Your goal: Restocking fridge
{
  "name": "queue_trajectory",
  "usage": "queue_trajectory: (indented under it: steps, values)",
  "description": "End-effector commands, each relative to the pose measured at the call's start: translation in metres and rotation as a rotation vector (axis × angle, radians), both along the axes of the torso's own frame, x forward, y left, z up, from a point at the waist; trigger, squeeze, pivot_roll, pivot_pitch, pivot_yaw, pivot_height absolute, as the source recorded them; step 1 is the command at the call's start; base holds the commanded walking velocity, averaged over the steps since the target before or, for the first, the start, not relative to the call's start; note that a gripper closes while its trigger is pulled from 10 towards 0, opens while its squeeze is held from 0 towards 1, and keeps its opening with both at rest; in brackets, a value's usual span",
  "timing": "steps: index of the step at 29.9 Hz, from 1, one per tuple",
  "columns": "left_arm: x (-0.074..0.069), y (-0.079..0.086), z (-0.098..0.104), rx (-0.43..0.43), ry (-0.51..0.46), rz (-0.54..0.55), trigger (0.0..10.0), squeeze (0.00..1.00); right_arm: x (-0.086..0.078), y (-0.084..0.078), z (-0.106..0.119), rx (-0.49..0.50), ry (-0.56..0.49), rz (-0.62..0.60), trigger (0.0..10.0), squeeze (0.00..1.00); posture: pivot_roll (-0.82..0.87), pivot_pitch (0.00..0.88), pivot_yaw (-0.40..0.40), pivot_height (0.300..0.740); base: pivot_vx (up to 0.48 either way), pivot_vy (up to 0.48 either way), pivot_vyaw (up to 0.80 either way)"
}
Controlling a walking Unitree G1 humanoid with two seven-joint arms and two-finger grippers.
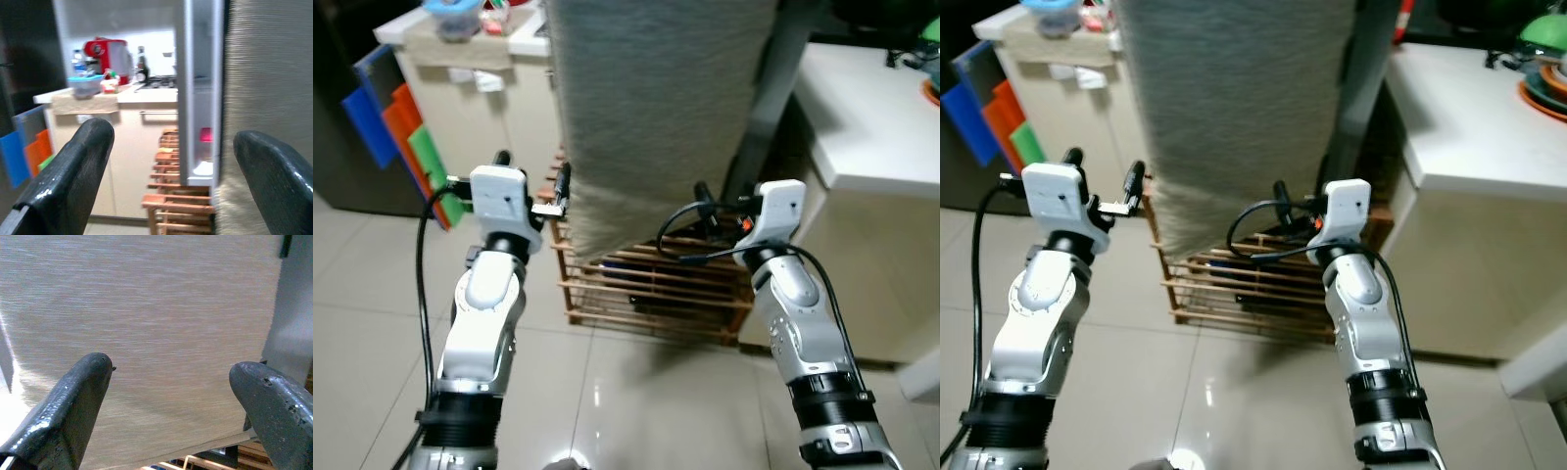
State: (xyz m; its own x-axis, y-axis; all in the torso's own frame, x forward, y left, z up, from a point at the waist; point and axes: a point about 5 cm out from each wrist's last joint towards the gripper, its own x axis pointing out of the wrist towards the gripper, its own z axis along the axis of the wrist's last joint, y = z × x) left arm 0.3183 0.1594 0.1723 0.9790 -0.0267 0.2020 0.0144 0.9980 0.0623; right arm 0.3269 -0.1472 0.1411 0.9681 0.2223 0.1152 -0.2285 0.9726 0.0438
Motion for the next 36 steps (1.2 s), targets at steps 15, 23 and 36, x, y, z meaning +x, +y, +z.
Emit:
queue_trajectory:
  steps: [15,23,36]
  values:
    - [0.026,0.004,0.0,-0.095,0.048,0.049,10.0,0.0,-0.011,-0.005,-0.007,0.001,0.028,0.002,10.0,0.0,-0.11,0.0,0.032,0.74,0.273,0.034,0.0]
    - [0.018,0.001,-0.008,-0.115,0.066,0.043,10.0,0.0,-0.01,-0.004,-0.009,-0.004,0.041,0.016,10.0,0.0,-0.1,0.0,0.025,0.74,0.372,0.301,0.0]
    - [0.018,-0.003,-0.005,-0.04,0.061,-0.001,10.0,0.0,0.001,0.012,0.001,0.008,0.011,0.036,10.0,0.0,-0.09,0.0,0.021,0.74,0.226,0.19,0.0]
